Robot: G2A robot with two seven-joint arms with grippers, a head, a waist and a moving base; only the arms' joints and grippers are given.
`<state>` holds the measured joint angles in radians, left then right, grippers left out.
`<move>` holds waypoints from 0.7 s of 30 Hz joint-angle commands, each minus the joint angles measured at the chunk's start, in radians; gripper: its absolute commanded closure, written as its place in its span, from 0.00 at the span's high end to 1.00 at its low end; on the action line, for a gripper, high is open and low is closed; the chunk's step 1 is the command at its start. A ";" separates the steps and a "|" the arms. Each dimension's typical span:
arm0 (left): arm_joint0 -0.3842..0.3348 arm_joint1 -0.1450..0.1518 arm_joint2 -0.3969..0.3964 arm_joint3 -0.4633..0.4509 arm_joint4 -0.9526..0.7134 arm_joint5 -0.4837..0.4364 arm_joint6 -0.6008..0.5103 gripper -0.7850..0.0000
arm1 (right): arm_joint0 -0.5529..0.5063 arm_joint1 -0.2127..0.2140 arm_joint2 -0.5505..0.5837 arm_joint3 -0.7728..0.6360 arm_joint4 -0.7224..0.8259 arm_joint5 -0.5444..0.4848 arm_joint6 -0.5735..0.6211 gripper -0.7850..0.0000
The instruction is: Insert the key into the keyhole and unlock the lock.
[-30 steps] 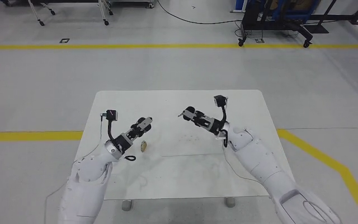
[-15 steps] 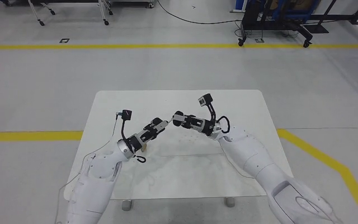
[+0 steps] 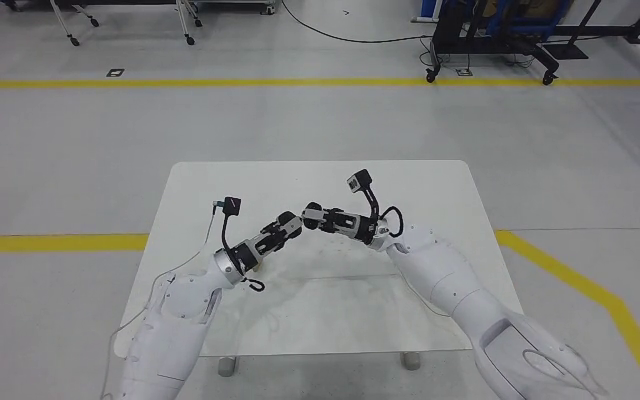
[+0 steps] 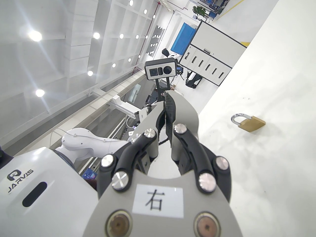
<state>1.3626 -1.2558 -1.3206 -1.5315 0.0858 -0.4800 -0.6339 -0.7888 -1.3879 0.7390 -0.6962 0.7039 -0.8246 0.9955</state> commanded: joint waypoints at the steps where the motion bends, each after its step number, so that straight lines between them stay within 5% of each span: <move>1: 0.000 0.001 0.003 -0.001 0.006 0.003 0.006 0.01 | -0.001 0.000 -0.001 -0.001 0.000 0.001 0.001 0.00; 8: -0.001 0.005 0.009 -0.002 0.028 0.015 0.023 0.00 | -0.008 0.005 -0.003 -0.016 0.008 0.011 0.011 0.00; 10: 0.000 0.007 0.010 -0.001 0.032 0.016 0.027 0.00 | -0.010 0.008 -0.001 -0.022 0.013 0.017 0.017 0.21; 14: 0.000 0.010 0.007 -0.002 0.034 0.015 0.025 0.00 | -0.013 0.020 0.010 -0.026 0.012 0.027 0.027 0.39; 21: -0.019 0.021 0.011 0.011 0.014 0.034 -0.087 0.00 | -0.023 0.063 0.038 -0.033 -0.045 0.057 0.057 0.23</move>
<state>1.3472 -1.2368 -1.3113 -1.5237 0.1007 -0.4466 -0.6950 -0.8106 -1.3327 0.7708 -0.7266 0.6666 -0.7703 1.0499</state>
